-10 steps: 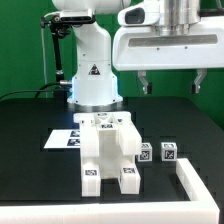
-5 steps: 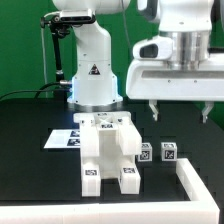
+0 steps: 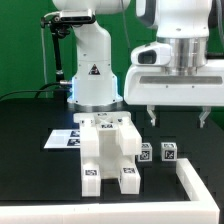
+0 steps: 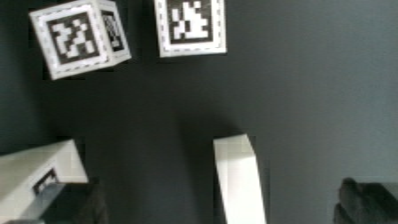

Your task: Assemble chair

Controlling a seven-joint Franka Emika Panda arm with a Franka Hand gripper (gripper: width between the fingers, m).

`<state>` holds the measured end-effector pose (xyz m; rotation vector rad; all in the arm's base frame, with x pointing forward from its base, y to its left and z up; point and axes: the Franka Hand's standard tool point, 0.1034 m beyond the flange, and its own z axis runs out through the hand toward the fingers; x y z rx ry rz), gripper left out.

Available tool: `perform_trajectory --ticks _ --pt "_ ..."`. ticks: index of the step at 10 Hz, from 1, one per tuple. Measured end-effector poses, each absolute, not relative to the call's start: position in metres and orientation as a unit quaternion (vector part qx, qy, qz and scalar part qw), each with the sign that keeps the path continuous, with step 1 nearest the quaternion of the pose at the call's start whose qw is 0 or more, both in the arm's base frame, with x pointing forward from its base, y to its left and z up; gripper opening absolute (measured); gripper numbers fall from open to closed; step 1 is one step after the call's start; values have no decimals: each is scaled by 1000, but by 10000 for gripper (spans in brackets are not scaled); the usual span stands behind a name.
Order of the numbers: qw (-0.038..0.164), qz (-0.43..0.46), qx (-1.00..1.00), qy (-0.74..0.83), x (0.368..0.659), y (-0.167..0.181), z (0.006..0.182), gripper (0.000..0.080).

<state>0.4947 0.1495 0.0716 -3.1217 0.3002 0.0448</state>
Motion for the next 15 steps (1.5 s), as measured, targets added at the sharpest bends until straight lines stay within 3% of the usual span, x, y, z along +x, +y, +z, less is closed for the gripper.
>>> perform_trajectory --ticks 2,7,9,15 --pt "-4 23 -996 91 487 158 57 649" --pt "-8 23 -995 92 483 160 47 649" --pt "-14 32 -995 90 474 166 35 649" --pt "-17 37 -995 93 470 159 31 649"
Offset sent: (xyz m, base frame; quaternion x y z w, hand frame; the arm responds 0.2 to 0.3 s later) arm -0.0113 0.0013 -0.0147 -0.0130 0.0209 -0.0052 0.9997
